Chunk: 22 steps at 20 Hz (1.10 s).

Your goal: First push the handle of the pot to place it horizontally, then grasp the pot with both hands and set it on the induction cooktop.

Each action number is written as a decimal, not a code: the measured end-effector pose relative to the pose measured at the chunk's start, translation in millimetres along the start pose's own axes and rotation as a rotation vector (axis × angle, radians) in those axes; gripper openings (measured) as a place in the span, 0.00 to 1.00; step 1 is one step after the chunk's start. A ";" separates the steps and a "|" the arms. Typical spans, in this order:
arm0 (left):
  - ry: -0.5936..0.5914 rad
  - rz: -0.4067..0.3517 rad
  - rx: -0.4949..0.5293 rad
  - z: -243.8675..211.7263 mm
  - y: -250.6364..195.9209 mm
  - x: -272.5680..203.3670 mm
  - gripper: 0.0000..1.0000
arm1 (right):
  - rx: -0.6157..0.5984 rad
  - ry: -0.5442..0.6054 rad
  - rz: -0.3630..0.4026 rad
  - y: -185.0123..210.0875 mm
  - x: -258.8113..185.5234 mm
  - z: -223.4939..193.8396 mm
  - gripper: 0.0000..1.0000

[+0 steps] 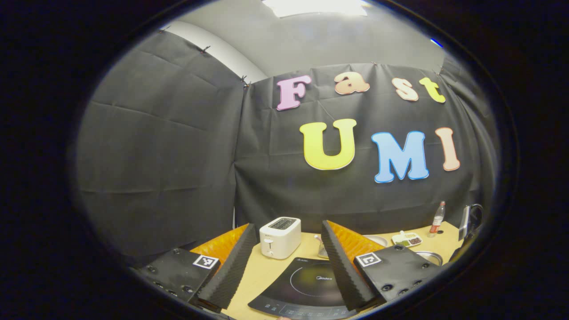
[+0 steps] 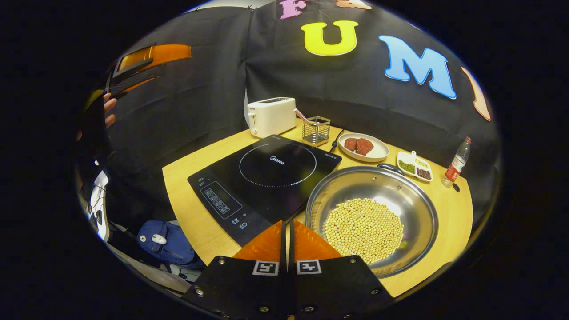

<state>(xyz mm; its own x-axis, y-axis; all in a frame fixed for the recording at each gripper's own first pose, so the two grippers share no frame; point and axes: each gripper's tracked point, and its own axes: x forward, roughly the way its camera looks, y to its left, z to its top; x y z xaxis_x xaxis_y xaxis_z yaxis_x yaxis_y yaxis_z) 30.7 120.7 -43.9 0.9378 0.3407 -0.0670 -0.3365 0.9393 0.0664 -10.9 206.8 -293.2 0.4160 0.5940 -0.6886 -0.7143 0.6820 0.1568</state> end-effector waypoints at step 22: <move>0.053 -0.200 -0.061 -32.7 -65.7 80.3 0.92 | 0.147 0.238 -0.083 -27.9 12.2 -64.7 0.01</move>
<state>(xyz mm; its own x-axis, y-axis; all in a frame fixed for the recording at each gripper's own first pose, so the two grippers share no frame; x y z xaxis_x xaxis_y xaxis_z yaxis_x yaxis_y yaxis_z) 125.3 87.6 -86.2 0.9812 0.1474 -0.1249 -0.1502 0.9886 -0.0134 -22.3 167.4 -351.8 0.3134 0.4285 -0.8474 -0.5867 0.7891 0.1820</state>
